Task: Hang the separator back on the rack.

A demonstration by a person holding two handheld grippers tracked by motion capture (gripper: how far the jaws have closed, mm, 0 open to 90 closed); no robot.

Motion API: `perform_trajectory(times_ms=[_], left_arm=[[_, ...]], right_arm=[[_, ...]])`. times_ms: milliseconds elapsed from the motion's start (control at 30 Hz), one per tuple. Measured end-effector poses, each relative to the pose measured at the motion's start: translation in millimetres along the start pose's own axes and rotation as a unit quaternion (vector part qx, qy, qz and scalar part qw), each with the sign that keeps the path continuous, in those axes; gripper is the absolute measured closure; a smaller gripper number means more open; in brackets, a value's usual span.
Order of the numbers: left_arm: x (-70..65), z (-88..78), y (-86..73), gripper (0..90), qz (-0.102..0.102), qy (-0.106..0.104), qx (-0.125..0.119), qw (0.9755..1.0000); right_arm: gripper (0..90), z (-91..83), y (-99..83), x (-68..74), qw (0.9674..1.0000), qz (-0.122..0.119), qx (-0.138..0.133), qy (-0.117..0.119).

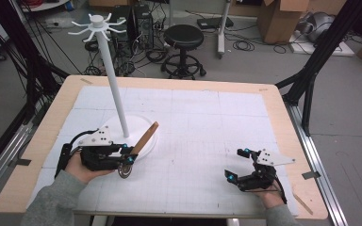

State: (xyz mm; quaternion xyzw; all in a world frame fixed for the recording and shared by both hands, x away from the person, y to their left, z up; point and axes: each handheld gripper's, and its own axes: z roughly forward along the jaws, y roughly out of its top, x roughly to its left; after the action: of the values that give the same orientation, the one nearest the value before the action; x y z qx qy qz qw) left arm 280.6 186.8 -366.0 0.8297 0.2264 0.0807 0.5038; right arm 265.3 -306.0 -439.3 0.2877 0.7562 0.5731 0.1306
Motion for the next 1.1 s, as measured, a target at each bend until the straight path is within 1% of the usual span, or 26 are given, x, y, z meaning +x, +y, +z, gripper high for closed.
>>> perform_trajectory(times_ms=[100,200,267,400,700,933,1100], left_arm=[[2.4,-6.5,-0.8,69.5,-0.008,0.008,-0.014,0.9998],[4.4,-12.5,-2.0,69.5,-0.017,0.013,-0.029,0.9993],[5.4,-15.3,-3.1,69.5,-0.019,0.020,-0.037,0.9990],[8.4,-21.6,-5.1,69.5,-0.024,0.026,-0.044,0.9984],[11.6,-32.6,-6.4,69.5,-0.027,0.036,-0.064,0.9970],[15.1,-40.7,-6.9,69.5,-0.033,0.047,-0.078,0.9953],[17.0,-48.0,-7.5,69.5,-0.032,0.053,-0.089,0.9941]], right_arm=[[1.4,1.1,0.3,-0.3,1.0000,-0.003,-0.001,0.000],[1.4,1.7,0.8,-0.1,1.0000,-0.001,0.000,0.001],[1.4,2.0,0.8,-0.3,1.0000,-0.002,0.001,0.001],[1.4,2.8,1.1,-0.2,1.0000,-0.002,0.000,0.002],[1.4,2.9,1.2,-0.4,1.0000,-0.001,0.000,0.002],[1.4,2.9,1.0,0.1,1.0000,-0.002,0.002,0.002],[1.4,3.6,0.9,-0.5,1.0000,-0.003,0.001,0.002]])
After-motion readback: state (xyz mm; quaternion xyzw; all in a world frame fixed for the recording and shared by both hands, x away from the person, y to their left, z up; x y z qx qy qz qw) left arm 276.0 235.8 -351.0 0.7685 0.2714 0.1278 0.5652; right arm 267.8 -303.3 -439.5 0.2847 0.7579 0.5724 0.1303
